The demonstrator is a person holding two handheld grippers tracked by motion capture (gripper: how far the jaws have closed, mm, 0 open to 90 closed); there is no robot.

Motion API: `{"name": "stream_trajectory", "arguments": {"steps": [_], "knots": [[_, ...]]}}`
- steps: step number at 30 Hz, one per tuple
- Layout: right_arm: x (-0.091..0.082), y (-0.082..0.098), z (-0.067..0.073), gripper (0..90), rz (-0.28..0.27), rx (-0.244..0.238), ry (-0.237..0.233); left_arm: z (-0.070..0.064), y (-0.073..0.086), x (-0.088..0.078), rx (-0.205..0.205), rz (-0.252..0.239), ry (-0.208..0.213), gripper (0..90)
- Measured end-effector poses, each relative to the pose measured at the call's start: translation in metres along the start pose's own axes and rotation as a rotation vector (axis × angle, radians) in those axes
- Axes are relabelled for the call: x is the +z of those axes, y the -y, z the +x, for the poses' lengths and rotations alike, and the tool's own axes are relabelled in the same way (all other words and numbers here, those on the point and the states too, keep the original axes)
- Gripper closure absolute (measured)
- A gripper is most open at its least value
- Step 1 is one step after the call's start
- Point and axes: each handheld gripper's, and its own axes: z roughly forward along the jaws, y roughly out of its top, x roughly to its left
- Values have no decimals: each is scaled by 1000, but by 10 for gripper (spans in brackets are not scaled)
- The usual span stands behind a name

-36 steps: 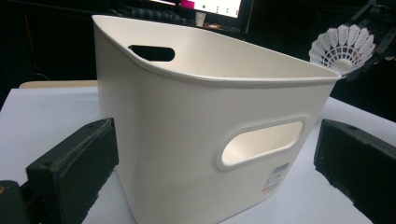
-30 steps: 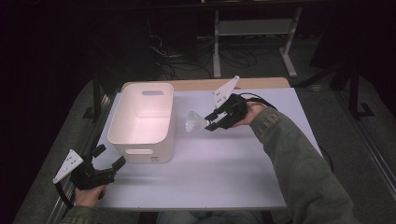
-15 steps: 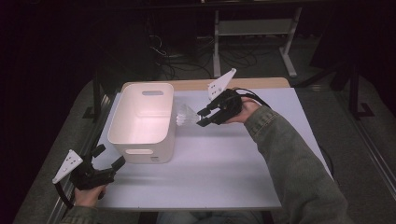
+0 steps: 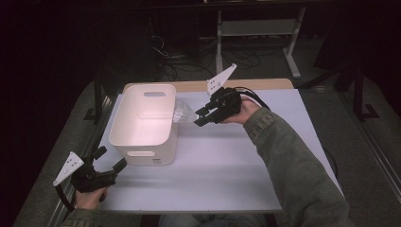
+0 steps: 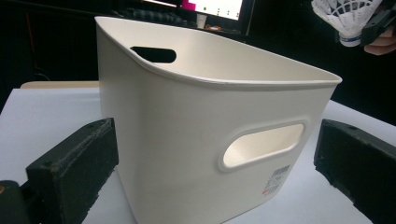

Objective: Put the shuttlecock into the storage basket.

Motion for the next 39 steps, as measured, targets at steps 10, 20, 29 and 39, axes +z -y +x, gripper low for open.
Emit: {"name": "stream_trajectory", "arguments": {"steps": [10, 20, 29, 39], "knots": [[10, -11, -4, 637, -10, 65, -6, 0, 0, 0, 0, -1, 1, 0], [17, -20, -5, 637, -20, 104, -7, 0, 0, 0, -7, -12, 3, 0], [24, -31, -5, 637, -10, 138, 20, 0, 0, 0, -7, -10, 1, 0], [37, -45, -6, 637, -4, 152, 29, 0, 1, 0, -12, -14, 3, 0]]}}
